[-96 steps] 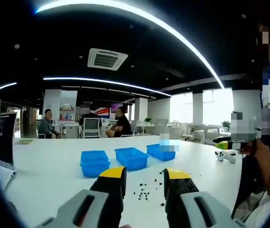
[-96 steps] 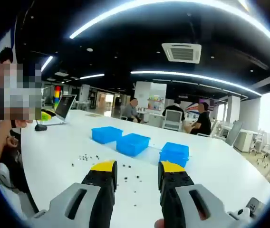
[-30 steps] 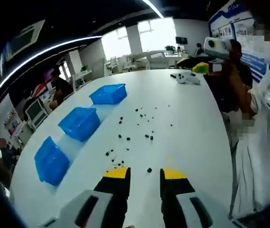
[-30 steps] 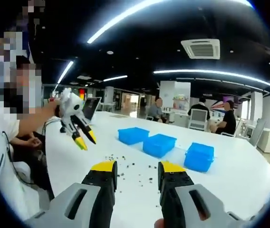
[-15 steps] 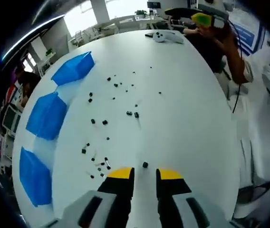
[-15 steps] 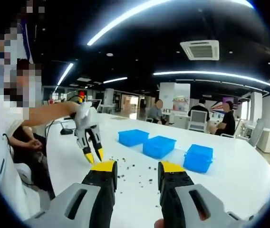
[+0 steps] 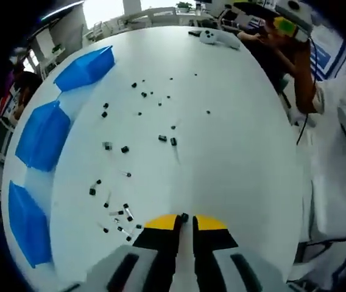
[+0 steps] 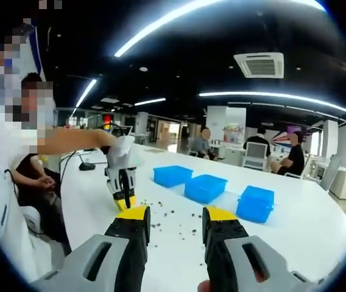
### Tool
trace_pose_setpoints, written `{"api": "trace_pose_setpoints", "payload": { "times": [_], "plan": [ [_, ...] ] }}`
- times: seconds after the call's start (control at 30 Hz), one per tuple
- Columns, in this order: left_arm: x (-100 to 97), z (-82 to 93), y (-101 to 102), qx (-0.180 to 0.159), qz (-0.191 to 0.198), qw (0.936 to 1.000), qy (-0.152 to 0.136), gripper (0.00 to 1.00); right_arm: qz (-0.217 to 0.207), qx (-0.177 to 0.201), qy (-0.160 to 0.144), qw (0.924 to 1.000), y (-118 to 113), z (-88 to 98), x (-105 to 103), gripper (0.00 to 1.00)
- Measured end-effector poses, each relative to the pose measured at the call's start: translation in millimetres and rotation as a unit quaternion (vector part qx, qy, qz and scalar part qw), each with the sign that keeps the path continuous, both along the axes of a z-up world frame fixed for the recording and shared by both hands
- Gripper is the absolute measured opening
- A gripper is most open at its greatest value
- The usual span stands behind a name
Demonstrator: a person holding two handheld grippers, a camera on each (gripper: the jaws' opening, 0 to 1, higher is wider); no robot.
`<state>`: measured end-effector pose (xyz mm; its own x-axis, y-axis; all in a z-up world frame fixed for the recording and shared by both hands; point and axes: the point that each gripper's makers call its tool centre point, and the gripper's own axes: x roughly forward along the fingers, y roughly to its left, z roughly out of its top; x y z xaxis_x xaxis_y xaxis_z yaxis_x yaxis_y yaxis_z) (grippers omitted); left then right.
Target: Pick up the resistors one by one and place each resistor into its matching bin, sorting the parts by color and model until every resistor is separated into the correct bin for its type
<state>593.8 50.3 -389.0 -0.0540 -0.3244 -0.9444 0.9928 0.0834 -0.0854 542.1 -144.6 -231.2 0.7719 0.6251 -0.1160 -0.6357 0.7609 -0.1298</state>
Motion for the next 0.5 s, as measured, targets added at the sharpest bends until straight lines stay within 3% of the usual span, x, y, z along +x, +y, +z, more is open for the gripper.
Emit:
{"api": "trace_pose_setpoints", "payload": {
  "times": [0.03, 0.17, 0.3, 0.5],
  "plan": [
    [2.9, 0.0, 0, 0.002, -0.007, 1.0, -0.002, 0.07, 0.002, 0.0, 0.0, 1.0, 1, 0.2, 0, 0.36],
    [4.7, -1.1, 0, 0.006, 0.065, 0.9976, 0.025, 0.06, 0.006, -0.002, -0.001, 1.0, 5, 0.1, -2, 0.36],
    [6.0, 0.7, 0, -0.002, 0.088, 0.9958, 0.026, 0.06, 0.004, -0.01, 0.001, 0.9999, 3, -2.2, -2, 0.35],
    [9.2, 26.1, -5, -0.07, 0.144, 0.9869, 0.022, 0.06, -0.004, -0.004, 0.001, 1.0, -3, 0.4, -1, 0.35]
  ]
}}
